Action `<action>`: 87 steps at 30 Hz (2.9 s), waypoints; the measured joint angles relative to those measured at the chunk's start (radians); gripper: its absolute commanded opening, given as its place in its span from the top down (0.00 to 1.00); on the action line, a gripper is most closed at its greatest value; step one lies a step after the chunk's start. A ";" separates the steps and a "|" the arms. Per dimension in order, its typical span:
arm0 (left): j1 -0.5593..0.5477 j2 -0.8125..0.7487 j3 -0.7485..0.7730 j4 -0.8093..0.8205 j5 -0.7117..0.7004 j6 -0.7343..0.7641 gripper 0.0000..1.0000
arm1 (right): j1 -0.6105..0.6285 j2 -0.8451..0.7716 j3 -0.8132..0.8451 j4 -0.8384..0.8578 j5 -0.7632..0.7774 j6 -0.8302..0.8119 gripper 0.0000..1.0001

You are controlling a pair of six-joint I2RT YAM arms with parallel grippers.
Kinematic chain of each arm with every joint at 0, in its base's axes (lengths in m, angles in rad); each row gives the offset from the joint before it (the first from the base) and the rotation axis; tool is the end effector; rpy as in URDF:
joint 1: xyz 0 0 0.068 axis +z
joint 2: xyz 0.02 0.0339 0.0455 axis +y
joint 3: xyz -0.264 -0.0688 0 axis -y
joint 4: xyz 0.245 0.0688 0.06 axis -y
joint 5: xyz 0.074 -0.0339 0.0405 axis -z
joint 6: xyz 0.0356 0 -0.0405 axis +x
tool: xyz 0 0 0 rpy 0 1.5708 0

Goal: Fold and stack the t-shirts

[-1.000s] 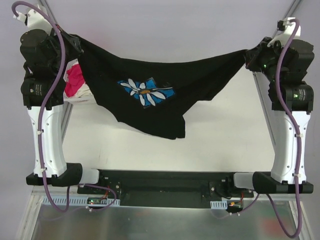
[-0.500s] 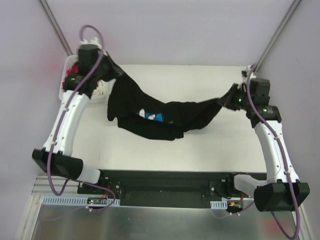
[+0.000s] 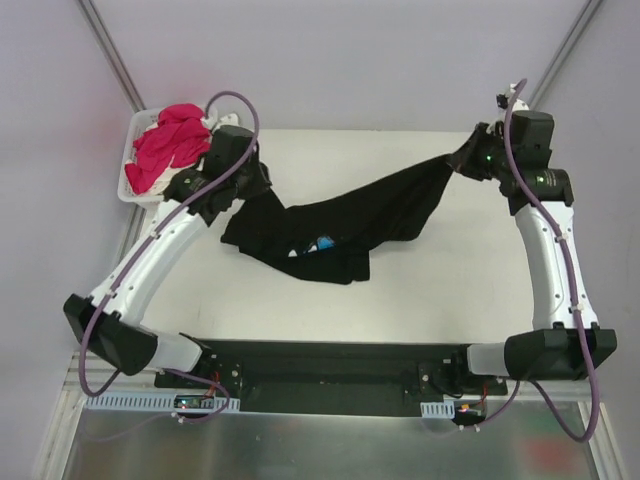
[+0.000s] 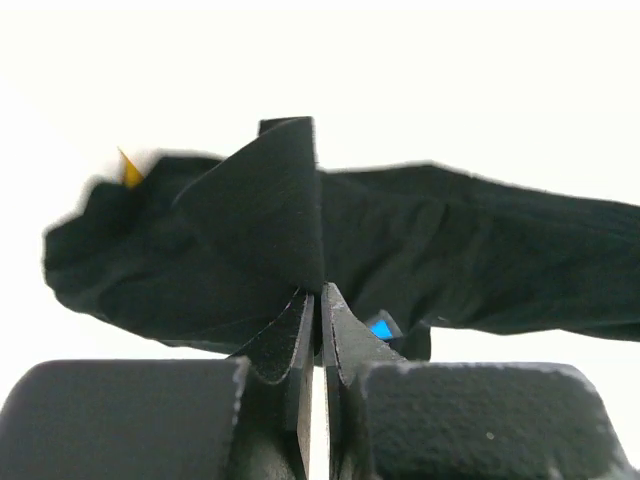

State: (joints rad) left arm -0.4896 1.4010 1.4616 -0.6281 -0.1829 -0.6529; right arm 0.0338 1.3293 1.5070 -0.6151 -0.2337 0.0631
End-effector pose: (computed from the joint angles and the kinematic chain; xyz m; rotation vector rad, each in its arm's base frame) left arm 0.2751 -0.1392 0.3898 -0.2848 2.1466 -0.4745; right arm 0.2854 0.0179 0.4262 -0.1202 2.0042 0.2965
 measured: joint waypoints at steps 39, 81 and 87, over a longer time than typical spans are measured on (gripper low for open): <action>0.072 -0.319 -0.766 0.068 0.137 -0.140 1.00 | 0.020 0.279 -0.042 0.055 -0.046 0.109 0.27; 0.252 -0.361 -0.740 0.047 0.153 -0.060 1.00 | 0.130 0.350 -0.034 0.169 -0.042 0.097 0.99; 0.301 -0.352 -0.677 0.047 0.162 -0.009 1.00 | 0.193 -0.178 -0.391 0.246 -0.061 0.127 0.99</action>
State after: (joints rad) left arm -0.1883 1.0492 0.7849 -0.5812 -0.0208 -0.6621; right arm 0.2268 1.1511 1.1156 -0.3687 -0.2947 0.1902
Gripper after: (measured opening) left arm 0.008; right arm 0.016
